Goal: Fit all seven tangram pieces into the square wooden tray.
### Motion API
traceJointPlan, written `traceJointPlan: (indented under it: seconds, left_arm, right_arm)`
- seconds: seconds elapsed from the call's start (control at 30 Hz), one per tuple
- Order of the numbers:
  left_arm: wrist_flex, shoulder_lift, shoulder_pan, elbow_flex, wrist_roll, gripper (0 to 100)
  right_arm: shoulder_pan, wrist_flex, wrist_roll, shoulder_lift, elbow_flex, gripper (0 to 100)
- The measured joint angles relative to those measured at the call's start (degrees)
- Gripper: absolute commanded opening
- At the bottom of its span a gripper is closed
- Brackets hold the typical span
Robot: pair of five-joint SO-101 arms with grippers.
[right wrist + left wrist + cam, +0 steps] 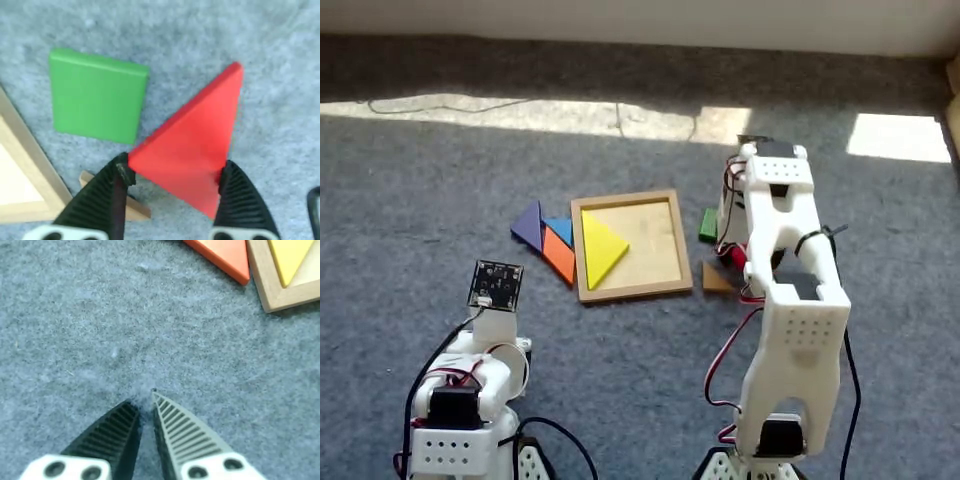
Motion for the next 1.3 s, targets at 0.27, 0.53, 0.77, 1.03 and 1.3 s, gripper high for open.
traceJointPlan:
  seconds: [0.27,0.53,0.77,1.03,1.3]
  left_arm:
    - [0.0,0.0,0.0,0.0,0.0,1]
    - [0.0,0.0,0.0,0.0,0.0,1]
    - [0.0,0.0,0.0,0.0,0.0,1]
    - [0.0,0.0,0.0,0.0,0.0,1]
    - [0.0,0.0,0.0,0.0,0.0,1]
  right_arm:
    - [0.0,-0.09,0.18,-0.88,-0.09,9.6]
    - [-0.18,-0.35,0.35,-5.54,0.0,9.5]
    - [-0.18,-0.35,0.35,-5.63,0.0,9.9]
    - [-0.18,-3.96,-2.9,-5.71,-0.26,23.8]
    - [-0.79,-6.15,-19.78,-2.11,-6.33,36.5]
